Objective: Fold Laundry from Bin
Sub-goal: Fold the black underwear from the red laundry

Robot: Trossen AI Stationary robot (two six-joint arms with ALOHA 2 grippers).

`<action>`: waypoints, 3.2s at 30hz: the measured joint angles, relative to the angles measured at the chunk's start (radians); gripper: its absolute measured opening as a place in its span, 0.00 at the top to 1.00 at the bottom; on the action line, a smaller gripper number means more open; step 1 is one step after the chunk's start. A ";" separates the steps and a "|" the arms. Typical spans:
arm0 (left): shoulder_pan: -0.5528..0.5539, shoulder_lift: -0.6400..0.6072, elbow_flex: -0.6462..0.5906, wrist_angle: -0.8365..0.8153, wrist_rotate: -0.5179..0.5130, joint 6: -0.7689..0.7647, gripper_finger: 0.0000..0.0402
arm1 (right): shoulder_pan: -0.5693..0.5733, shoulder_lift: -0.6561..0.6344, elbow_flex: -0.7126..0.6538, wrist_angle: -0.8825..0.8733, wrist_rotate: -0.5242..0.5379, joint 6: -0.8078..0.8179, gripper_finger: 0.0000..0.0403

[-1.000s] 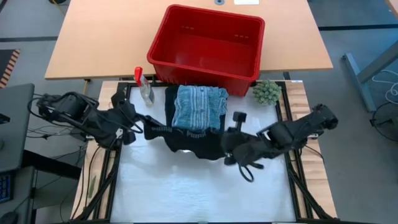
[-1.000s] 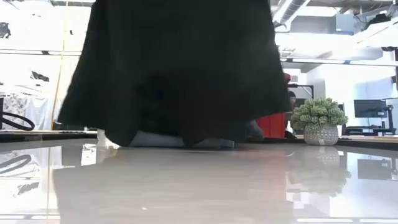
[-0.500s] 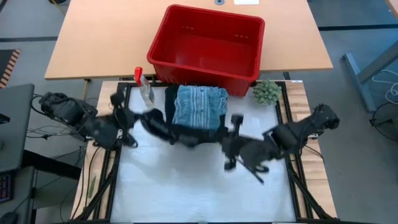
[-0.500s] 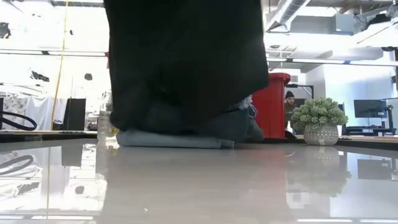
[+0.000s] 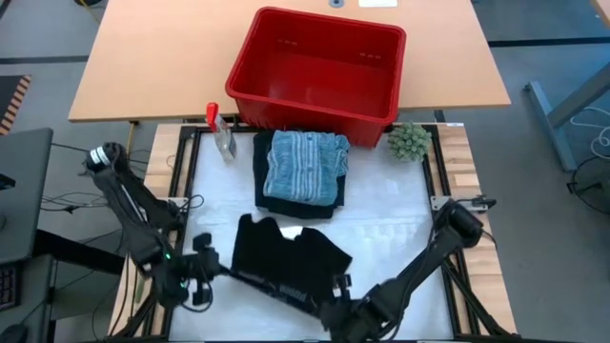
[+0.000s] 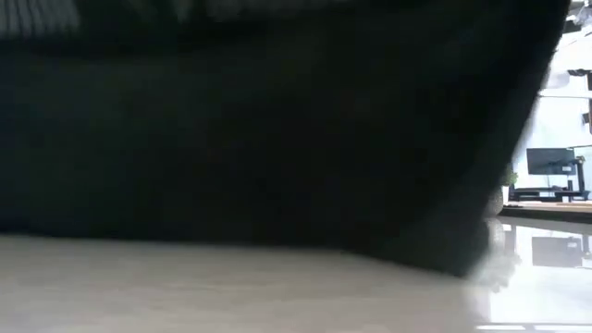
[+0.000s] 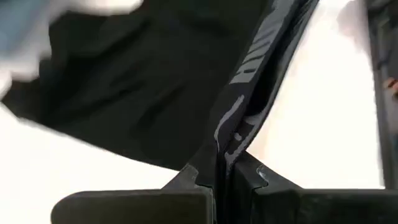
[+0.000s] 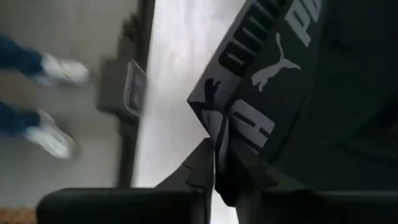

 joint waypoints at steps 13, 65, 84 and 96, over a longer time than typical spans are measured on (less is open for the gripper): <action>-0.110 0.276 -0.022 0.071 0.193 -0.154 1.00 | -0.018 -0.004 0.001 0.068 -0.325 0.221 0.51; 0.614 -0.070 -0.264 0.043 0.222 0.370 0.48 | -0.231 -0.153 -0.578 0.564 -0.069 0.222 0.41; 0.889 -0.217 0.099 -0.190 0.343 0.560 0.55 | -0.195 -0.317 -0.589 0.472 -0.142 -0.085 0.41; 0.337 -0.033 0.122 0.183 0.239 0.365 0.61 | -0.189 -0.330 -0.589 0.307 -0.146 -0.614 0.41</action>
